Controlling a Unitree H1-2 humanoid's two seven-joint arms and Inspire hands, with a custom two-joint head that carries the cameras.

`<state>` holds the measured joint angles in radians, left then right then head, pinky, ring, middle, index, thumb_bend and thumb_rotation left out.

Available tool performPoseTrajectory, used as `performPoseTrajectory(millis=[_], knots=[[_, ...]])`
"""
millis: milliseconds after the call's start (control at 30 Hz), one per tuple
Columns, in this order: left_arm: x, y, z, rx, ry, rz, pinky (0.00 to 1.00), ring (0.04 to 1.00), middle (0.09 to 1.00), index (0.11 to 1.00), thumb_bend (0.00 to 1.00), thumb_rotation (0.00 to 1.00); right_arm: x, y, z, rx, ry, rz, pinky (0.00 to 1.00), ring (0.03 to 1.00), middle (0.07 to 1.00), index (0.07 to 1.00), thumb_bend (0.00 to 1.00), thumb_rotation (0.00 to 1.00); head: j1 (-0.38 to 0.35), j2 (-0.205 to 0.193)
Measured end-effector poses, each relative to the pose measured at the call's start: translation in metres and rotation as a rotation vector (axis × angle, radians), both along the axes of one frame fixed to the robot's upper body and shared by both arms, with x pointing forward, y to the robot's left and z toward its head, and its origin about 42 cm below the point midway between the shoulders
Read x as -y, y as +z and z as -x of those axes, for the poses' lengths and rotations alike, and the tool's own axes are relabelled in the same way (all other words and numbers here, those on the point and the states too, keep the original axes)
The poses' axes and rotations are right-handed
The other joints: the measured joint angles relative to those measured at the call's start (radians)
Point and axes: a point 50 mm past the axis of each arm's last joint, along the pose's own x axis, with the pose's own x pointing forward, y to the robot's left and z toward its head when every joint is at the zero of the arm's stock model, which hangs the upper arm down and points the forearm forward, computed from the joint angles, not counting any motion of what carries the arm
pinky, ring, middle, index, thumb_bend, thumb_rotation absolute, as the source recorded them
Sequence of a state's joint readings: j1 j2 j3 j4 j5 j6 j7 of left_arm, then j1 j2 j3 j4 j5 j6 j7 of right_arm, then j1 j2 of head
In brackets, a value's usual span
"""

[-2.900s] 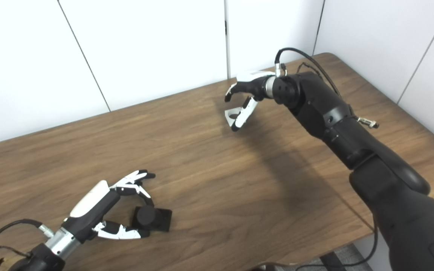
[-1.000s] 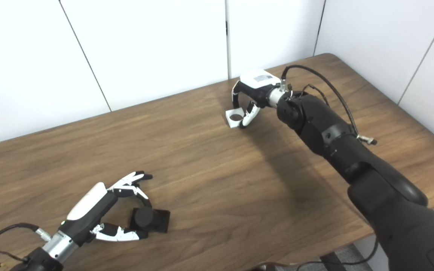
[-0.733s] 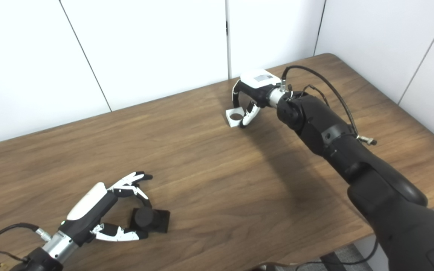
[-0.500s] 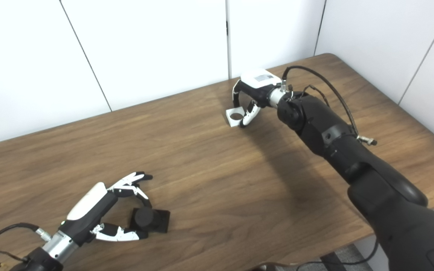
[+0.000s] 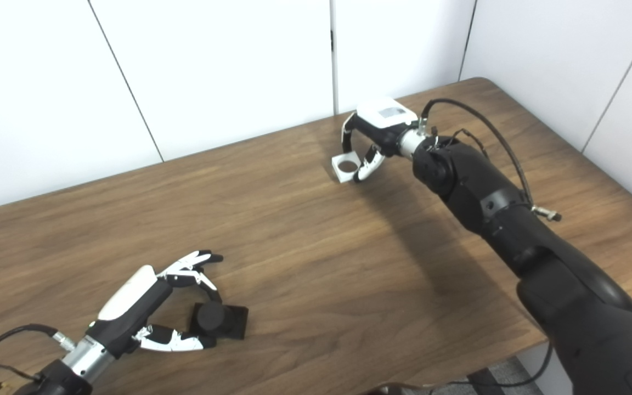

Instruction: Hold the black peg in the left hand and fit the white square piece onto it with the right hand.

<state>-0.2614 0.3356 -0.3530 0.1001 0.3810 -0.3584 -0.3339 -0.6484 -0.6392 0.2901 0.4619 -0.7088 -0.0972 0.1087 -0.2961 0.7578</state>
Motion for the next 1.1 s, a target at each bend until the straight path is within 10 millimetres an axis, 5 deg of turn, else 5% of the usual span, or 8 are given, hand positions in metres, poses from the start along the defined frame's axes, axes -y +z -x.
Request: performPoseTrajectory(millis=[433, 1100], knots=[[0.000, 0.000, 0.000, 0.000, 0.001, -0.001, 0.83, 0.961, 0.909, 0.498, 0.51, 0.09, -0.022, 0.039, 0.011, 0.125, 0.094, -0.014, 0.92, 0.835, 0.755, 0.480, 0.52, 0.14, 0.023, 0.009], [0.013, 0.003, -0.006, 0.006, 0.024, -0.011, 0.80, 0.960, 0.916, 0.497, 0.51, 0.09, -0.077, 0.067, 0.046, 0.168, 0.396, -0.106, 0.98, 0.869, 0.762, 0.478, 0.52, 0.14, 0.242, 0.035]])
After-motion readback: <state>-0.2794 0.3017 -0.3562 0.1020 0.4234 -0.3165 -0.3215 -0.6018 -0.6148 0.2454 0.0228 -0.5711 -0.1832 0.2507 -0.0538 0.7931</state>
